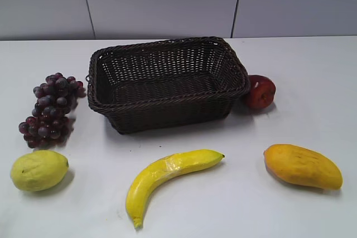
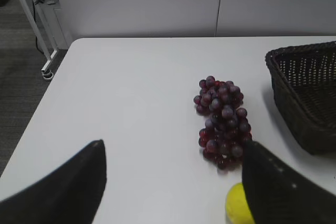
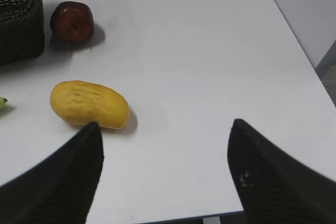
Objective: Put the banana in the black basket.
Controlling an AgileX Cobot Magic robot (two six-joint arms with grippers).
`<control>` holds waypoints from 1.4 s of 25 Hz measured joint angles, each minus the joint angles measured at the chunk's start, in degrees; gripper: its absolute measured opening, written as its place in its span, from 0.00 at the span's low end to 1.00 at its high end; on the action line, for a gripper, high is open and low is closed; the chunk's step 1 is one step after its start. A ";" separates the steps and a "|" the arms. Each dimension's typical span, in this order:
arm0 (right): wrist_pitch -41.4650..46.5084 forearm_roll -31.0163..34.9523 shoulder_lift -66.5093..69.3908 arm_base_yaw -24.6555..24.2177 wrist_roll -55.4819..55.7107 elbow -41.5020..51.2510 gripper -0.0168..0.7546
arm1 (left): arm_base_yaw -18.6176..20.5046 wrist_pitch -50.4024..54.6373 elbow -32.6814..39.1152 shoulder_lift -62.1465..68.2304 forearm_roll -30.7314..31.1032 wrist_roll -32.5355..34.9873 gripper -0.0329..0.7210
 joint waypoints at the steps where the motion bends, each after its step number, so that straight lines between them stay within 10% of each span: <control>1: 0.00 0.00 0.00 0.00 0.00 0.00 0.79 | 0.00 -1.83 -0.60 2.70 0.00 -0.10 0.83; 11: 0.00 0.00 0.00 0.00 0.00 0.00 0.79 | -6.31 -8.53 -11.28 36.09 -5.28 -0.09 0.83; 25: 0.00 0.00 0.00 0.00 0.00 0.00 0.79 | -42.55 -9.06 -25.46 69.71 -4.45 0.00 0.83; 35: 0.00 0.00 0.00 0.00 0.00 0.00 0.79 | -51.64 -12.45 -28.72 86.00 -3.15 0.65 0.83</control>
